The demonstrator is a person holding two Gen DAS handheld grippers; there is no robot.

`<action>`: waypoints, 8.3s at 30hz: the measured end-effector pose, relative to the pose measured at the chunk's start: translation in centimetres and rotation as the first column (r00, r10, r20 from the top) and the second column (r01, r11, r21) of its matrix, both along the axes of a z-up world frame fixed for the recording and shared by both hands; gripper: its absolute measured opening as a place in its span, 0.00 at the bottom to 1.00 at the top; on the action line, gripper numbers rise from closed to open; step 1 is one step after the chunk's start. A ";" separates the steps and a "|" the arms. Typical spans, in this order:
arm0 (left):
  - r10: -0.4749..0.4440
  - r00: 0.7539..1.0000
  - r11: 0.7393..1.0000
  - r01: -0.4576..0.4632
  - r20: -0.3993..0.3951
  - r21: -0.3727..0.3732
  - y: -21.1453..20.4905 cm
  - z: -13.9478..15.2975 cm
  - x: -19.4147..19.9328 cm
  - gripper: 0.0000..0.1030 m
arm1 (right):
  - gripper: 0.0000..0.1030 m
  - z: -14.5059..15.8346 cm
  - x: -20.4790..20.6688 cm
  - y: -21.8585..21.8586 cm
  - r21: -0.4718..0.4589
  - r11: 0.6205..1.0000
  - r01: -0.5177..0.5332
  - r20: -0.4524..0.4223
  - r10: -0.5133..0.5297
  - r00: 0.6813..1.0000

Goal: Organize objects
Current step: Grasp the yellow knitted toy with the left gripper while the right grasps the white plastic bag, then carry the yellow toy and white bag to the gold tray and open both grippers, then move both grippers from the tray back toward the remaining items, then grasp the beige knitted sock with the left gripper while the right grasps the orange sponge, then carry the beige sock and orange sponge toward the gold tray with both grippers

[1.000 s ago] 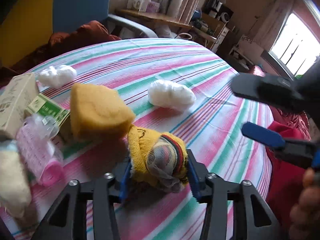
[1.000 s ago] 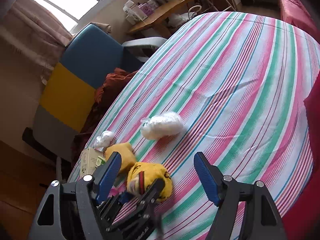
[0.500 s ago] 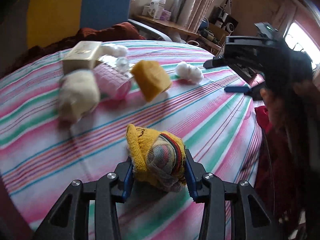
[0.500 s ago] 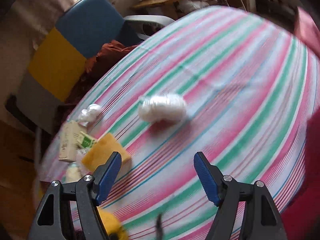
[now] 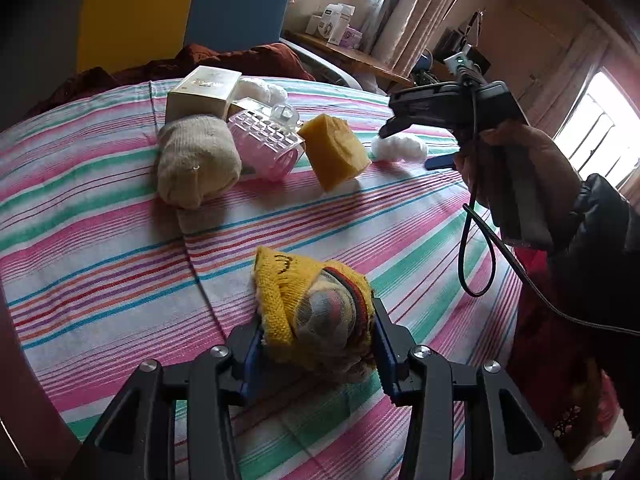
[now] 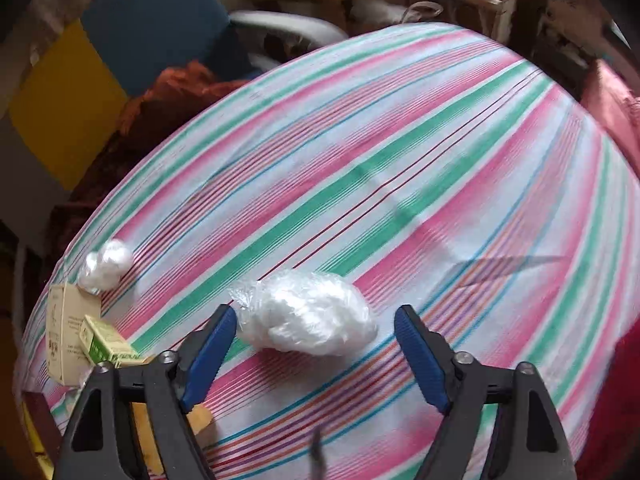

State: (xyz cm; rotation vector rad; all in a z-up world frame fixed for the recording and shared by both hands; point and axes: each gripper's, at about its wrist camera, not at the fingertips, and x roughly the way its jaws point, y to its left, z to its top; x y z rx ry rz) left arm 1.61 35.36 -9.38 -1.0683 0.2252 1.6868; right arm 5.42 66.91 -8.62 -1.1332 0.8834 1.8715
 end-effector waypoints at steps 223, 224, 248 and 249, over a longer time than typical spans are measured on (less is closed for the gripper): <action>0.092 0.988 0.992 -0.080 -0.124 0.097 -5.6 10.3 1.0 0.50 | 0.49 2.8 -3.7 -11.9 0.155 0.895 -0.417 0.005 0.422 0.907; 0.084 0.986 0.993 -0.070 -0.145 0.098 -5.5 10.3 1.3 0.50 | 0.49 3.0 -3.6 -11.9 0.152 0.897 -0.416 -0.022 0.424 0.905; 0.049 0.991 0.990 -0.032 -0.122 0.139 -4.8 11.2 -0.2 0.50 | 0.49 2.9 -4.0 -12.3 0.168 0.885 -0.434 0.016 0.438 0.899; 0.048 0.999 0.976 -0.045 -0.008 0.214 -5.5 11.8 -1.1 0.50 | 0.49 3.0 -3.9 -12.3 0.172 0.884 -0.434 0.010 0.439 0.898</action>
